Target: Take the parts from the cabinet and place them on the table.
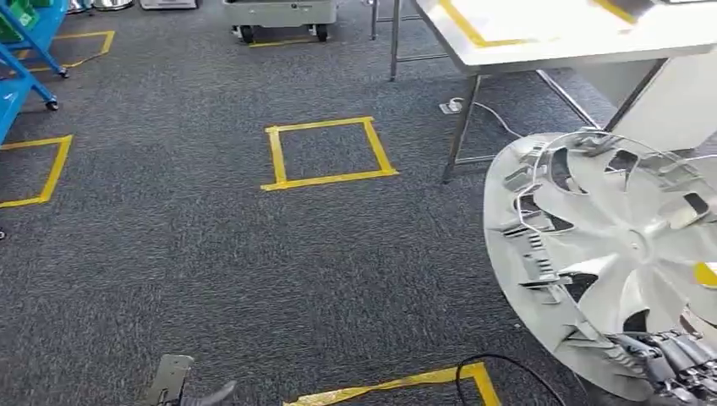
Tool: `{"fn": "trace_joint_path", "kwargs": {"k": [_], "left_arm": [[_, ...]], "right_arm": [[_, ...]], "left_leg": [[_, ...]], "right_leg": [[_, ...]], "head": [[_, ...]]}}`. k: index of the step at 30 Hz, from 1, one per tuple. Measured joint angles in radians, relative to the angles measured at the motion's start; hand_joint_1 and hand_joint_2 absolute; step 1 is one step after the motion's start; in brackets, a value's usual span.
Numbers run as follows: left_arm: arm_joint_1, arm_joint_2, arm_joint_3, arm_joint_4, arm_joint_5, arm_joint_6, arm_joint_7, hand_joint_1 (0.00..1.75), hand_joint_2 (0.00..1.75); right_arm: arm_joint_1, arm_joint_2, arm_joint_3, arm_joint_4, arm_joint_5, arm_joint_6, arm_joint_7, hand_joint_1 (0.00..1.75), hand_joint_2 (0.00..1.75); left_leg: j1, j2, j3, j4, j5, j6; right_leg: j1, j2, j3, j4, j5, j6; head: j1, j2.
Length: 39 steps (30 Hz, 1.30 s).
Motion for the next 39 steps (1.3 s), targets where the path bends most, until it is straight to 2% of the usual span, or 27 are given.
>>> {"fn": "trace_joint_path", "kwargs": {"k": [3,5,6,8,9,10,12,13,14,15,18,19,20,21,23,24,25,26,27,28,29,33,34,35,36,38,39], "left_arm": [[-0.004,-0.001,0.000,0.000,0.000,0.000,0.000,0.00,1.75],[-0.007,-0.001,-0.001,0.000,0.001,0.000,0.001,0.00,1.75],[-0.006,-0.001,-0.001,0.000,0.002,0.000,0.001,0.00,1.75],[-0.002,-0.001,-0.001,0.000,0.007,-0.002,0.001,0.00,1.75],[-0.002,-0.002,0.000,0.000,0.011,-0.005,0.001,0.00,1.75],[-0.003,-0.002,0.000,0.000,0.013,-0.009,0.000,0.00,1.75],[-0.008,-0.002,-0.001,0.000,0.013,-0.011,-0.001,0.00,1.75],[-0.012,-0.002,-0.001,0.000,0.014,-0.011,-0.001,0.00,1.75],[-0.015,-0.002,-0.001,0.000,0.015,-0.013,-0.001,0.00,1.75],[-0.017,-0.003,-0.001,0.000,0.016,-0.015,0.000,0.00,1.75],[-0.024,-0.005,-0.001,0.000,0.016,-0.018,0.000,0.00,1.75],[-0.028,-0.006,-0.001,0.000,0.016,-0.018,0.000,0.00,1.75],[-0.030,-0.008,-0.001,0.000,0.016,-0.018,0.000,0.00,1.75],[-0.028,-0.008,-0.001,0.000,0.016,-0.018,0.000,0.00,1.75],[-0.024,-0.008,-0.001,0.000,0.016,-0.018,0.000,0.00,1.75],[-0.023,-0.008,-0.001,0.000,0.016,-0.018,0.000,0.00,1.75],[-0.024,-0.008,-0.001,0.000,0.016,-0.019,0.000,0.00,1.75],[-0.025,-0.009,-0.001,0.000,0.017,-0.020,0.000,0.00,1.75],[-0.026,-0.011,-0.001,0.000,0.017,-0.021,0.000,0.00,1.75],[-0.028,-0.014,-0.001,0.000,0.017,-0.023,0.001,0.00,1.75],[-0.029,-0.016,-0.002,0.000,0.017,-0.023,0.001,0.00,1.75],[-0.030,-0.023,-0.004,0.000,0.016,-0.023,0.011,0.00,1.75],[-0.031,-0.024,-0.006,0.000,0.016,-0.022,0.013,0.00,1.75],[-0.032,-0.024,-0.008,0.000,0.016,-0.020,0.015,0.00,1.75],[-0.032,-0.025,-0.009,0.000,0.016,-0.019,0.015,0.00,1.75],[-0.028,-0.025,-0.009,0.000,0.016,-0.019,0.018,0.00,1.75],[-0.026,-0.025,-0.009,0.000,0.016,-0.019,0.018,0.00,1.75]], "right_arm": [[0.007,0.003,-0.006,-0.005,0.040,0.000,0.010,1.75,1.75],[0.010,0.005,-0.007,-0.010,0.060,0.000,0.019,1.75,1.75],[0.009,0.005,-0.007,-0.010,0.071,0.000,0.026,1.75,1.75],[0.010,0.005,-0.007,-0.010,0.078,0.000,0.045,1.75,1.75],[0.011,0.005,-0.007,-0.009,0.080,0.000,0.059,1.75,1.75],[0.012,0.005,-0.007,-0.008,0.080,0.000,0.069,1.75,1.75],[0.014,0.005,-0.007,-0.005,0.079,0.000,0.090,1.75,1.75],[0.016,0.005,-0.008,-0.003,0.079,0.000,0.098,1.75,1.75],[0.015,0.005,-0.008,-0.001,0.079,0.000,0.106,1.75,1.75],[0.014,0.004,-0.008,0.000,0.082,0.000,0.111,1.75,1.75],[0.026,0.004,-0.007,0.000,0.085,0.000,0.116,1.75,1.75],[0.030,0.004,-0.007,0.000,0.086,0.000,0.117,1.75,1.75],[0.030,0.004,-0.007,0.000,0.085,0.000,0.118,1.75,1.75],[0.026,0.004,-0.006,0.001,0.086,0.000,0.118,1.75,1.75],[0.025,0.004,-0.005,0.003,0.085,0.000,0.118,1.75,1.75],[0.025,0.004,-0.005,0.005,0.086,0.000,0.119,1.75,1.75],[0.026,0.004,-0.005,0.007,0.087,0.000,0.128,1.75,1.75],[0.027,0.003,-0.005,0.008,0.091,0.000,0.139,1.75,1.75],[0.030,0.002,-0.005,0.008,0.098,0.000,0.152,1.75,1.75],[0.036,-0.001,-0.005,0.007,0.104,0.000,0.168,1.75,1.75],[0.039,-0.004,-0.005,0.007,0.108,0.000,0.177,1.75,1.75],[0.061,-0.010,-0.003,0.004,0.115,0.000,0.202,1.75,1.75],[0.066,-0.011,-0.002,0.002,0.115,0.000,0.203,1.75,1.75],[0.069,-0.011,-0.002,-0.001,0.114,0.000,0.204,1.75,1.75],[0.069,-0.011,0.000,-0.002,0.115,0.000,0.205,1.75,1.75],[0.071,-0.012,0.001,-0.002,0.115,0.000,0.205,1.75,1.75],[0.073,-0.012,0.001,-0.002,0.115,0.000,0.206,1.75,1.75]], "left_leg": [[0.005,0.026,0.004,-0.001,-0.004,-0.011],[0.011,-0.043,-0.018,0.053,-0.052,-0.022],[0.013,-0.063,-0.051,0.127,-0.093,-0.023],[0.013,-0.075,-0.133,0.291,-0.157,-0.023],[0.013,-0.079,-0.153,0.322,-0.155,-0.021],[0.013,-0.082,-0.148,0.304,-0.128,-0.017],[0.013,-0.092,-0.090,0.176,-0.042,-0.010],[0.016,-0.124,-0.048,0.090,-0.002,-0.008],[0.019,-0.184,-0.024,0.031,0.003,-0.006],[0.024,-0.178,-0.018,0.011,-0.002,-0.010],[0.015,-0.151,-0.020,0.009,0.007,0.005],[0.019,-0.135,-0.018,-0.001,0.014,0.015],[0.017,-0.125,-0.018,-0.002,0.016,0.020],[0.015,-0.112,-0.018,-0.002,0.015,0.021],[0.010,-0.082,-0.019,-0.002,0.014,0.024],[0.008,-0.068,-0.018,-0.001,0.014,0.024],[0.007,-0.053,-0.018,-0.001,0.013,0.025],[0.005,-0.042,-0.017,-0.001,0.012,0.026],[0.004,-0.030,-0.014,-0.001,0.011,0.026],[0.003,-0.021,-0.011,-0.001,0.009,0.024],[-0.001,-0.014,-0.007,0.000,0.006,0.020],[-0.003,0.021,-0.007,0.001,0.005,0.004],[-0.004,0.020,-0.007,0.003,-0.003,-0.005],[0.000,-0.024,-0.012,0.023,-0.022,-0.013],[0.003,-0.058,-0.038,0.082,-0.061,-0.018],[0.009,-0.078,-0.119,0.252,-0.140,-0.025],[0.012,-0.080,-0.149,0.309,-0.152,-0.027]], "right_leg": [[0.004,0.031,-0.008,0.000,0.003,-0.020],[0.000,0.048,-0.009,-0.002,0.007,-0.030],[-0.001,0.057,-0.011,-0.002,0.008,-0.034],[0.001,0.082,-0.015,-0.001,0.010,-0.037],[0.001,0.095,-0.017,-0.001,0.011,-0.038],[0.001,0.108,-0.017,-0.001,0.012,-0.037],[0.000,0.135,-0.016,-0.001,0.015,-0.032],[-0.002,0.146,-0.016,-0.001,0.017,-0.029],[0.001,0.157,-0.021,0.002,0.019,-0.022],[0.000,0.167,-0.028,0.006,0.021,-0.019],[-0.010,0.202,-0.037,-0.014,0.039,0.008],[-0.009,0.168,-0.046,-0.004,0.034,0.007],[-0.001,0.106,-0.059,0.027,0.008,0.007],[0.000,0.078,-0.087,0.093,-0.034,0.010],[0.000,0.062,-0.154,0.251,-0.109,0.014],[0.000,0.061,-0.169,0.294,-0.120,0.015],[0.001,0.060,-0.159,0.285,-0.107,0.015],[0.001,0.057,-0.127,0.234,-0.079,0.012],[0.003,0.048,-0.074,0.146,-0.039,0.009],[0.006,0.021,-0.014,0.046,-0.005,0.005],[0.015,-0.030,0.016,-0.014,-0.017,-0.001],[0.020,0.016,0.011,-0.016,-0.002,-0.021],[0.011,0.028,0.016,-0.025,0.005,-0.029],[0.008,0.035,0.015,-0.026,0.007,-0.033],[0.005,0.046,0.012,-0.026,0.009,-0.036],[0.003,0.069,0.007,-0.026,0.012,-0.039],[0.003,0.082,0.005,-0.026,0.013,-0.039]], "head": [[0.002,0.000],[-0.002,0.000],[-0.002,0.000],[-0.003,0.000],[-0.003,0.000],[-0.003,0.000],[-0.003,0.000],[-0.003,0.000],[-0.003,0.000],[-0.001,0.000],[-0.002,0.000],[-0.002,0.000],[0.003,0.000],[0.005,0.000],[0.004,0.000],[0.004,0.000],[0.004,0.000],[0.004,0.000],[0.003,0.000],[0.004,0.000],[0.004,0.000],[0.003,0.000],[0.003,0.000],[-0.002,0.000],[-0.005,0.000],[-0.006,0.000],[-0.007,0.000]]}}
